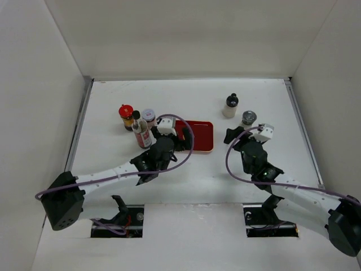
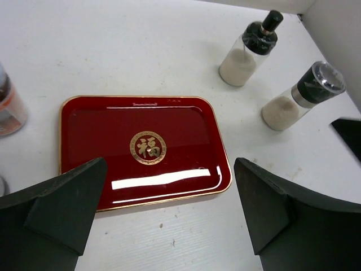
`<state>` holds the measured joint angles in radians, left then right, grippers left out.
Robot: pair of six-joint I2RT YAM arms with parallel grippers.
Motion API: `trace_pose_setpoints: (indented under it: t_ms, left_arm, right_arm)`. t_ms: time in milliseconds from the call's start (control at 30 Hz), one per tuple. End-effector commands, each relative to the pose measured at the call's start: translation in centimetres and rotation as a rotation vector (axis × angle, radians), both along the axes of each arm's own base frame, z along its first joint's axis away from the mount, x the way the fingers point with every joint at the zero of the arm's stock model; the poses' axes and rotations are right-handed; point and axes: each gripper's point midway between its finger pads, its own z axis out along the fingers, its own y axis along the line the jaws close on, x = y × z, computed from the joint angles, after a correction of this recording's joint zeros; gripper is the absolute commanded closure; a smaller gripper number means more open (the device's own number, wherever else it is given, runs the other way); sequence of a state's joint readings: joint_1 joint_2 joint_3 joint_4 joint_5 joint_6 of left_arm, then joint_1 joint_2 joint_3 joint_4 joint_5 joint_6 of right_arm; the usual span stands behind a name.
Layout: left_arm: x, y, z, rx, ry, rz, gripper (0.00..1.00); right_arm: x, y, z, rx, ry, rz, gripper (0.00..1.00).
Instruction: Organize the condiment bottles
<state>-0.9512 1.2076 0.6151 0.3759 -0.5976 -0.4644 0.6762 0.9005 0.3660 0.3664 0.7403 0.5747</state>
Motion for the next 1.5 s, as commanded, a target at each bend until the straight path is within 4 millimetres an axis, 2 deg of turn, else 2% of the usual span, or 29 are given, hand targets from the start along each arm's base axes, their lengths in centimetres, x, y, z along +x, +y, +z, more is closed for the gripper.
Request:
trace_pose_setpoints:
  t_ms: [0,100,233,267,300,333,367,400,433,500,567,600,667,700,733,833,1033,1167,1333,1467]
  left_arm:
    - [0.1,2.3,3.7,-0.049,-0.048,0.073,0.0]
    - [-0.2,5.3,5.9,-0.044,-0.085,0.118,0.0]
    - [-0.9,11.2,9.4,-0.05,-0.136,0.261,0.0]
    - [-1.1,12.5,10.1,-0.038,-0.149,0.293,0.0]
    - [-1.1,13.8,10.6,-0.02,-0.161,0.325,0.0]
    - [-1.2,15.1,11.2,-0.006,-0.173,0.359,0.0]
    - [-1.3,16.1,11.6,0.003,-0.182,0.384,0.0]
    - [-1.4,16.9,12.0,0.006,-0.193,0.399,0.0]
    - [-1.3,17.4,12.1,0.007,-0.2,0.41,0.0]
    - [-0.7,17.7,11.9,0.023,-0.195,0.405,0.02]
    - [0.1,17.3,11.4,0.041,-0.178,0.381,0.26]
    - [0.7,17.0,11.0,0.051,-0.164,0.37,0.32]
    - [1.6,17.0,10.0,0.073,-0.134,0.374,0.33]
    - [1.9,17.2,9.8,0.078,-0.124,0.386,0.32]
    - [2.2,17.4,9.8,0.079,-0.123,0.398,0.29]
    - [2.9,17.2,10.0,0.093,-0.122,0.398,0.28]
    - [5.2,17.0,8.9,0.158,-0.091,0.416,0.29]
    - [6.0,17.5,8.5,0.173,-0.084,0.451,0.33]
    - [6.8,17.7,8.3,0.184,-0.085,0.469,0.43]
    - [7.4,17.9,8.5,0.174,-0.112,0.483,0.55]
  right_arm:
    - [-0.2,2.8,-0.6,0.017,0.014,0.1,0.0]
    - [-0.3,4.1,-0.1,0.006,-0.003,0.143,0.0]
    - [-1.3,6.0,0.7,-0.023,-0.038,0.208,0.0]
    - [-1.6,6.4,0.9,-0.024,-0.045,0.225,0.03]
    - [-1.7,6.8,1.0,-0.029,-0.048,0.24,0.22]
    - [-1.8,7.0,0.9,-0.037,-0.047,0.247,0.48]
    - [-1.8,7.1,0.9,-0.042,-0.045,0.253,0.64]
    - [-1.9,7.3,0.9,-0.046,-0.041,0.263,0.75]
    - [-2.1,7.7,0.9,-0.046,-0.04,0.276,0.79]
    - [-2.0,7.9,0.7,-0.053,-0.032,0.281,0.78]
    - [-2.0,8.0,0.5,-0.056,-0.029,0.283,0.67]
    - [-2.0,8.2,0.4,-0.058,-0.026,0.289,0.57]
    - [-2.1,8.6,0.3,-0.062,-0.026,0.31,0.34]
    - [-2.2,8.7,0.4,-0.061,-0.027,0.314,0.26]
    - [-2.2,8.7,0.3,-0.059,-0.028,0.319,0.23]
    - [-2.3,9.2,0.1,-0.062,-0.021,0.342,0.22]
    - [-2.2,9.7,-0.2,-0.07,-0.011,0.358,0.21]
    - [-2.3,9.8,-0.1,-0.067,-0.014,0.367,0.21]
    - [-2.4,9.9,-0.1,-0.063,-0.017,0.377,0.21]
    - [-2.4,10.1,-0.2,-0.064,-0.013,0.383,0.22]
